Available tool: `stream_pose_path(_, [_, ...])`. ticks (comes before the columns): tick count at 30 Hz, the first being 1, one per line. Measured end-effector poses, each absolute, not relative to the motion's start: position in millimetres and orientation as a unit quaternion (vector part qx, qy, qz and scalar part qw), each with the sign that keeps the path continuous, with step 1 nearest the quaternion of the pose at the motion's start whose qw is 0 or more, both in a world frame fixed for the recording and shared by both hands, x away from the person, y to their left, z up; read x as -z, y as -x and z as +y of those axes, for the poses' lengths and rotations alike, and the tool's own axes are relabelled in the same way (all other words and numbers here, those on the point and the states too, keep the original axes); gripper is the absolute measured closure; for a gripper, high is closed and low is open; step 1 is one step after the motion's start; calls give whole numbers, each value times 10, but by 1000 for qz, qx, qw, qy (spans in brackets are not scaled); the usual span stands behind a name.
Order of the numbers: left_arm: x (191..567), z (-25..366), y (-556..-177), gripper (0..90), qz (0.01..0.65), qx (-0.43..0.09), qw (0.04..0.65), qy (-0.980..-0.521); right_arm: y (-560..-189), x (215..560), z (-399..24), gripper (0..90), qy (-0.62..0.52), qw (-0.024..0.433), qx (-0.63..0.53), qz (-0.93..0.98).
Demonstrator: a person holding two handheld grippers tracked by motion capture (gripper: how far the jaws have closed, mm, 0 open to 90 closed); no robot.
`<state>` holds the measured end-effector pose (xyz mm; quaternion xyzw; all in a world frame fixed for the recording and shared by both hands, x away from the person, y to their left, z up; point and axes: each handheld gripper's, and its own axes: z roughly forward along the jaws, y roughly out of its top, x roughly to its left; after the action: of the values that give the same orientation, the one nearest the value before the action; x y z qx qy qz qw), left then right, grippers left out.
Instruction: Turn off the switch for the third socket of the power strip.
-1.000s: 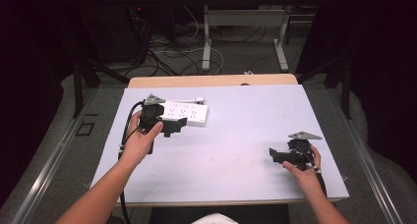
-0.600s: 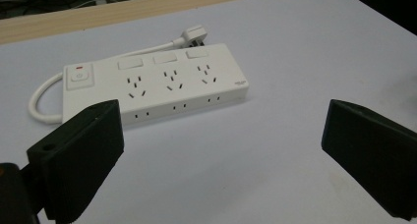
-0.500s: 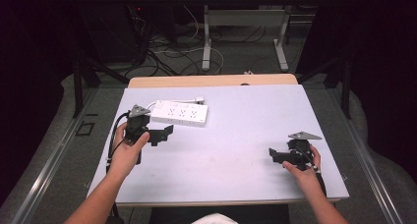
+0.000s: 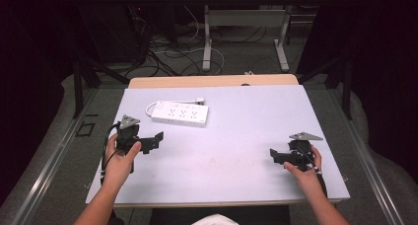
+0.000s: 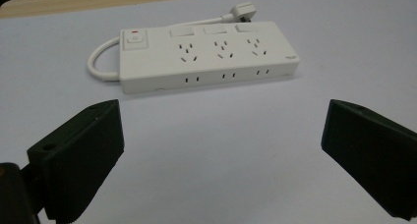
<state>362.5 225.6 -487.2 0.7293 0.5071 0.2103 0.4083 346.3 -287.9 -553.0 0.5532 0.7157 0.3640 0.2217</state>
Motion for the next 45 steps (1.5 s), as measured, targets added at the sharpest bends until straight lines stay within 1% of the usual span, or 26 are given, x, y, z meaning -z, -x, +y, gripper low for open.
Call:
stream_pose_path(10, [5099, 2354, -3546, 25, 521, -221, 397, -723, -3464, 5533, -2879, 45, -553, 222, -363, 716])
stream_pose_path(17, [5240, 2395, -3519, 25, 519, -218, 406, -720, -3466, 5537, -2880, 45, -554, 223, -363, 715])
stream_pose_path(23, [5365, 2493, -3517, 25, 532, -219, 406, -710, -3465, 5538, -2880, 45, -552, 223, -363, 717])
stream_pose_path(37, [5529, 2646, -3542, 25, 559, -221, 395, -695, -3465, 5535, -2880, 45, -551, 224, -363, 717])
stream_pose_path(45, [5588, 2676, -3555, 25, 568, -210, 393, -692, -3463, 5533, -2873, 45, -551, 223, -363, 718])
